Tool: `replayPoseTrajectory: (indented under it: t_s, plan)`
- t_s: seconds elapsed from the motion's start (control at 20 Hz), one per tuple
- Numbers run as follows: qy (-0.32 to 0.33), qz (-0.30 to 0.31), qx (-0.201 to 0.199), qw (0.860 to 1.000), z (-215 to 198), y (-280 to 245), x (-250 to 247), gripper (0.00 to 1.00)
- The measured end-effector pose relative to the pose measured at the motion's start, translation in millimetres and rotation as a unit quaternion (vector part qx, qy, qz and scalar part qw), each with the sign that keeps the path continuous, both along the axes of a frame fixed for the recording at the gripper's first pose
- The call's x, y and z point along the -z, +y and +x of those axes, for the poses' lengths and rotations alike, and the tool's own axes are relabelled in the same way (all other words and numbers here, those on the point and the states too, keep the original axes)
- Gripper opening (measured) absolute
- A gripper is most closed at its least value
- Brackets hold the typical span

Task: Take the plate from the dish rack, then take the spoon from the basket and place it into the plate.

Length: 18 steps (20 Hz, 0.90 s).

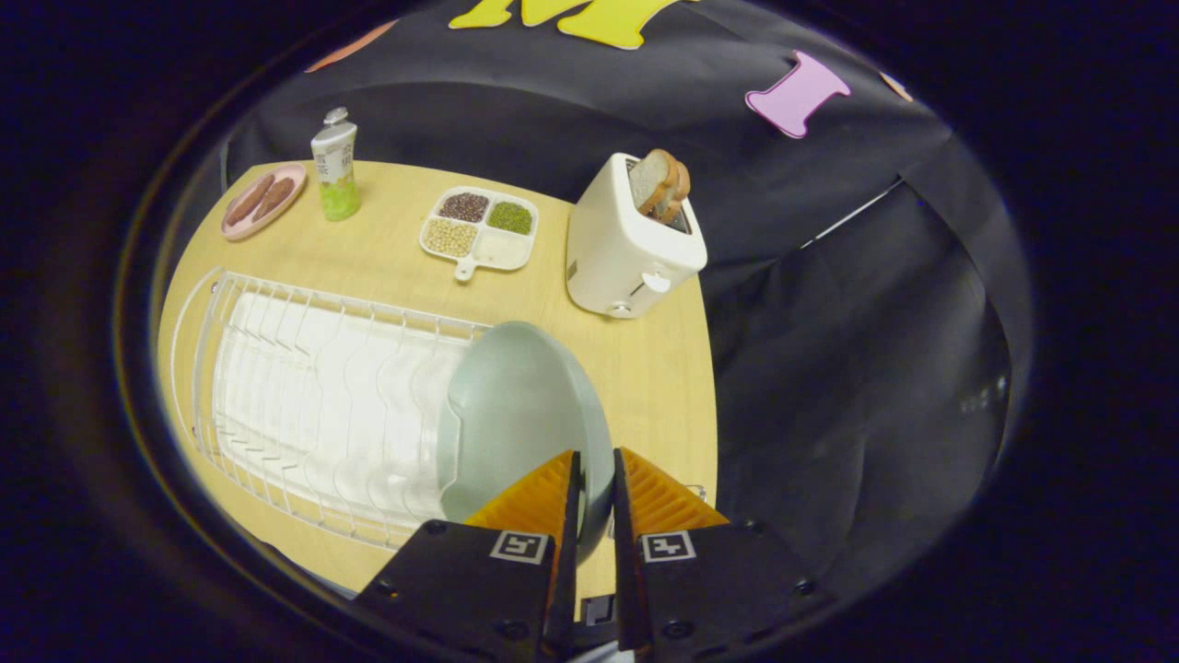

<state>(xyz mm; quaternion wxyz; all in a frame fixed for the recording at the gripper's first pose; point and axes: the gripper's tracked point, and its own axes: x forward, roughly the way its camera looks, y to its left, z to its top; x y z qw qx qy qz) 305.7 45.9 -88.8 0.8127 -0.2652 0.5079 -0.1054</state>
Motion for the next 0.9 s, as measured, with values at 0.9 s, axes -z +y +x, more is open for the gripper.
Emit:
replayPoseTrajectory:
  t_s: [0.9]
  plan:
    - [-0.186, -0.133, 0.037, 0.973, -28, 38, -52, 0.14]
